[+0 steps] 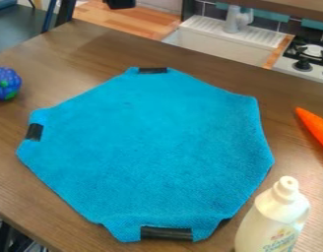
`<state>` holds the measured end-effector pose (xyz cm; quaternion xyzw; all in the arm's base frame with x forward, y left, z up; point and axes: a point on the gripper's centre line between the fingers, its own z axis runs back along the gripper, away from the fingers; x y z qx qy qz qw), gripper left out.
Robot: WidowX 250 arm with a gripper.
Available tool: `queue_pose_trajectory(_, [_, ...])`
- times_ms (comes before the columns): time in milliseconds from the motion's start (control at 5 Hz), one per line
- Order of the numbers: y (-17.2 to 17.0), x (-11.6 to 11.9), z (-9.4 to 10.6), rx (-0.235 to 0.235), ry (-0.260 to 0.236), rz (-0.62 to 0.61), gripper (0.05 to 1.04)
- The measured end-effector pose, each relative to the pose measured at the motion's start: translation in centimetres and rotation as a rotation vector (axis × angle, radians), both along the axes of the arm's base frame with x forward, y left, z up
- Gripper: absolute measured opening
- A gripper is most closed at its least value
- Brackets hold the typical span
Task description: He took the object and moved it on the cloth
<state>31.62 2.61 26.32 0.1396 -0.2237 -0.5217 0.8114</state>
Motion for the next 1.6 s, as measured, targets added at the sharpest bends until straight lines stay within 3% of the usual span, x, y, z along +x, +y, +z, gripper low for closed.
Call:
queue_pose_trajectory(200, [0.1, 0.1, -1.0, -0.003, 0.023, 0.006, 1.0])
queue_pose_trajectory(400, [1.7, -0.4, -3.9, 0.053, 0.009, 0.055, 1.0])
queue_pose_trajectory(1000, [7.6, -2.0, -7.8, 0.186, -0.142, 0.136, 1.0])
queue_pose_trajectory(1200, [9.7, -3.2, -9.8, 0.274, -0.164, 0.155, 1.0])
queue_pose_trajectory(1600, [12.0, -4.0, -13.3, 0.538, -0.199, 0.305, 1.0])
